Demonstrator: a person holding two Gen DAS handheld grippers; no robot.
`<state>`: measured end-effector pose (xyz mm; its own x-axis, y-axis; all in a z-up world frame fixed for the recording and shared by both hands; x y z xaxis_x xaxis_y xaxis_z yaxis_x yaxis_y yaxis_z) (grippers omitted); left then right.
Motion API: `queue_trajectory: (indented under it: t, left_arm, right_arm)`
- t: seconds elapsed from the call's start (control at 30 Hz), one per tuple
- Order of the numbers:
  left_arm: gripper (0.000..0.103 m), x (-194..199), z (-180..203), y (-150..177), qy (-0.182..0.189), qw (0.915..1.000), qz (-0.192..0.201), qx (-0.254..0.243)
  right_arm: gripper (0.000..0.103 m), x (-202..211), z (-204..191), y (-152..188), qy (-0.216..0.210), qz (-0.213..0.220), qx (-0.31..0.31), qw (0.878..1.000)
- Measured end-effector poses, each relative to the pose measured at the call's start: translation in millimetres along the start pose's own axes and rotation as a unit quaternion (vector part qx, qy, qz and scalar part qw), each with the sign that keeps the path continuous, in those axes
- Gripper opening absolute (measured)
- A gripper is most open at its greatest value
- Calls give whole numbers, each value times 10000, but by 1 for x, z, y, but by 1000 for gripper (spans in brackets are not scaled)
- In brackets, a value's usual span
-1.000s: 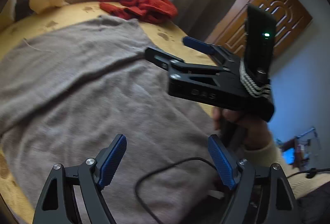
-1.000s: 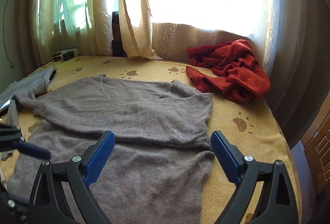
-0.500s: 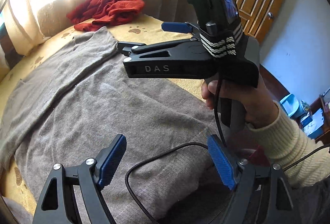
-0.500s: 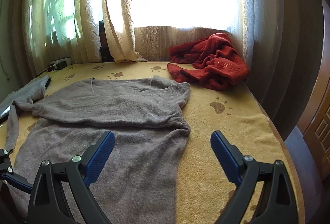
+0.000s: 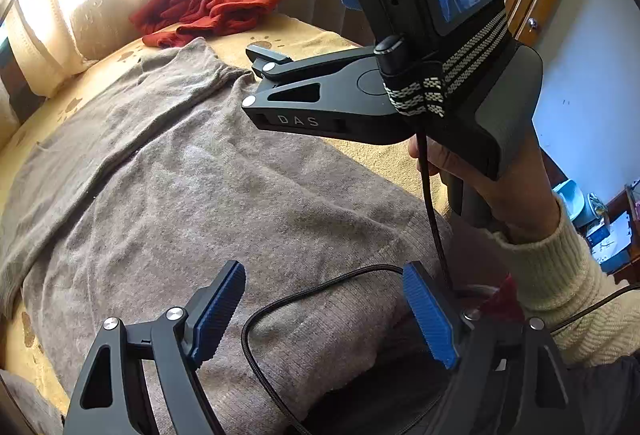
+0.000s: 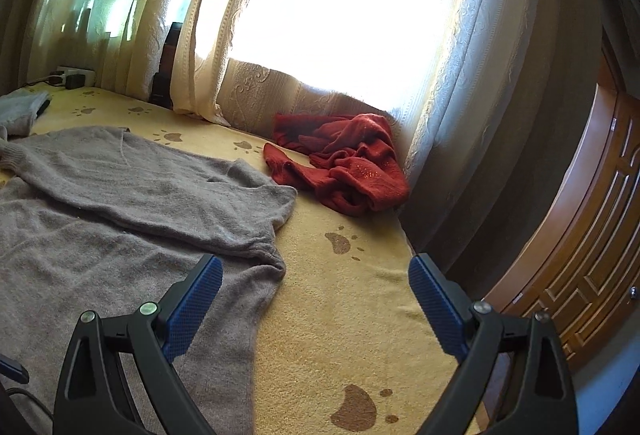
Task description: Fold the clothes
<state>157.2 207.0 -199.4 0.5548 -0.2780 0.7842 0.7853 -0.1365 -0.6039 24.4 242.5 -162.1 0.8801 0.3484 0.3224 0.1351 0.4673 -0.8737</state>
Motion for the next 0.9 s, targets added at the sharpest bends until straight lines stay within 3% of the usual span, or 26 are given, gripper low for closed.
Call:
queue_trajectory:
  t: [0.23, 0.63, 0.9]
  left_arm:
    - [83, 10, -17, -3, -101, 9996, 110, 239]
    - [83, 24, -47, -4, -260, 9976, 262, 586]
    - [83, 27, -61, -2, -329, 9962, 296, 751]
  right_arm:
    - [96, -4, -15, 4, -624, -352, -37, 9974]
    - [96, -7, -32, -10, -676, -278, 73, 9973]
    - [96, -15, -44, -14, -1013, -471, -65, 9937]
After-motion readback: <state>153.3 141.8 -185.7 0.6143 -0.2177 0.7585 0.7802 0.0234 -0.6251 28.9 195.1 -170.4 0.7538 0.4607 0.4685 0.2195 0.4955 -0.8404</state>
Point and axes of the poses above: each gripper's, at about its wrist camera, not at the fingertips, and x roughly against the way its jaws point, z to its right, y to its underside, the point moved 5 cm from there along -x, roughly the way its jaws point, and after that the axes turned 7 degrees about z, right-handed, at the moved point
